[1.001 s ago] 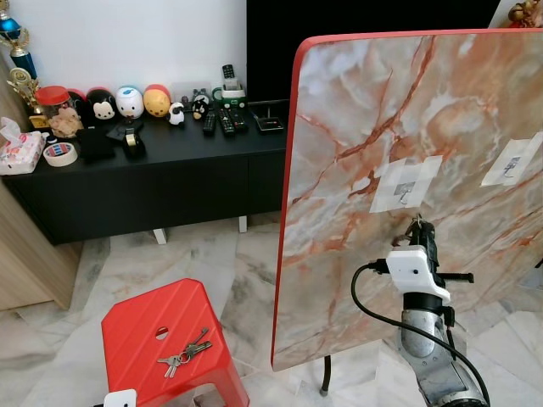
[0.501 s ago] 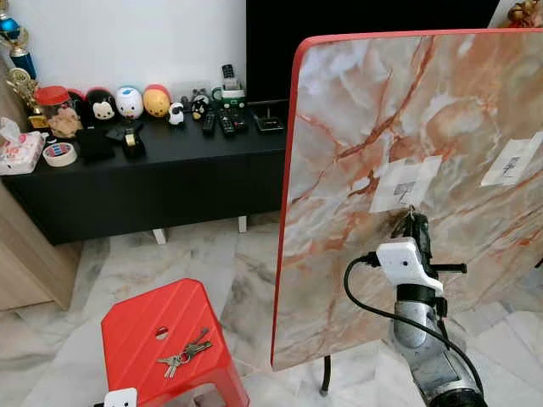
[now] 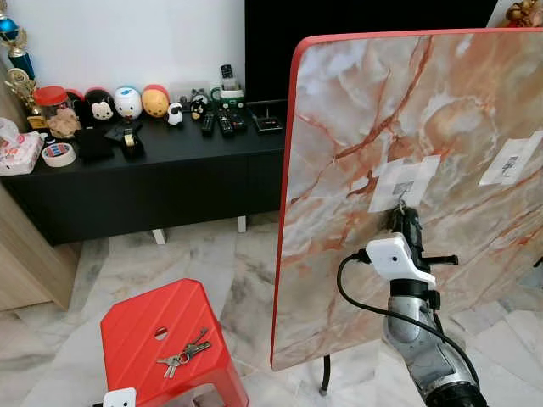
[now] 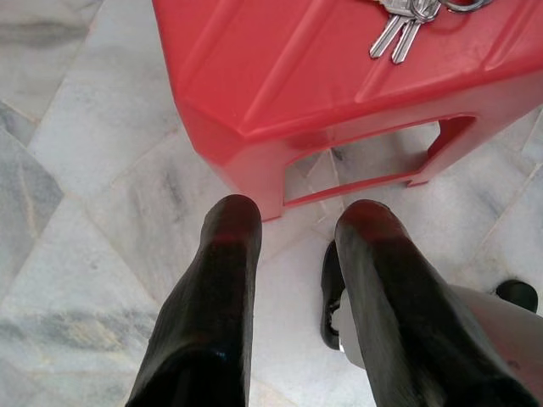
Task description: Hang keys on a hook
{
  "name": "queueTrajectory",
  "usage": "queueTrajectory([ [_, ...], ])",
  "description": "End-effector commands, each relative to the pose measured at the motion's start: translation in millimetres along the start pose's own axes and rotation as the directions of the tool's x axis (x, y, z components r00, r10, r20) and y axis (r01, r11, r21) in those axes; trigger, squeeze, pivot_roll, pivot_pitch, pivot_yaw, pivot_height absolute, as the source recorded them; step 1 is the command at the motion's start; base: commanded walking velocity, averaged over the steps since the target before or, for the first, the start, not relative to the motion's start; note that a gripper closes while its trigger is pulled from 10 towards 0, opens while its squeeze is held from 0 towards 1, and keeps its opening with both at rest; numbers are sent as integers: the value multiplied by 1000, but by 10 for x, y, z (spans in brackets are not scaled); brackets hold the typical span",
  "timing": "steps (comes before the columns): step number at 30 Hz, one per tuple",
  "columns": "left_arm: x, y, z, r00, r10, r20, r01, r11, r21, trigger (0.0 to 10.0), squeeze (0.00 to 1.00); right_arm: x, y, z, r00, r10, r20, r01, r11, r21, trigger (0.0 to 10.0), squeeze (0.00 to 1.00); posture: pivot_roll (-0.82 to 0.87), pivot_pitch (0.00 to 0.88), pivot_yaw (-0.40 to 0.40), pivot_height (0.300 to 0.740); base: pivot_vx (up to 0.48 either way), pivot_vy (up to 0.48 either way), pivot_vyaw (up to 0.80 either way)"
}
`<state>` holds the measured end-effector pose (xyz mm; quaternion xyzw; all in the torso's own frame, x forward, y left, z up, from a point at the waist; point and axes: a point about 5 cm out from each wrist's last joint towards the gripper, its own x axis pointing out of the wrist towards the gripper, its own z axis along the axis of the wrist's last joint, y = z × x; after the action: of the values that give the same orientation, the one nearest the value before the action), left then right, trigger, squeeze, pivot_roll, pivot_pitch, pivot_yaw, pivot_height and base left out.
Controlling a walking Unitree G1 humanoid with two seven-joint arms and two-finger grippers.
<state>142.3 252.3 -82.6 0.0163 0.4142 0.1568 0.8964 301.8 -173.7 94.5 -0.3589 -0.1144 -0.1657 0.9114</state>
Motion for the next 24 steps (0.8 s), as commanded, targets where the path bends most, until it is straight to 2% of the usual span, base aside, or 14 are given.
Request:
queueTrajectory([
  [1,-9,-32,-43,1000,-8,-20,7,1000,-9,10000,0,43,-24,18,1000,-12,-3,12,1000,6,10000,0,77,0,-77,740,0,0,0],
  [13,-13,-16,-55,1000,-9,-24,8,1000,-11,10000,0,55,-34,16,1000,-16,-6,16,1000,-13,10000,0,75,0,-78,740,0,0,0],
  [23,-11,-25,-47,1000,-10,-20,10,1000,-10,10000,0,41,17,-4,999,25,-20,-25,1000,-10,10000,0,76,0,-79,740,0,0,0],
  [24,-12,-28,-49,1000,-10,-21,10,1000,-10,10000,0,36,30,-4,999,37,-19,-37,999,-8,10000,231,76,0,-79,740,0,0,0],
])
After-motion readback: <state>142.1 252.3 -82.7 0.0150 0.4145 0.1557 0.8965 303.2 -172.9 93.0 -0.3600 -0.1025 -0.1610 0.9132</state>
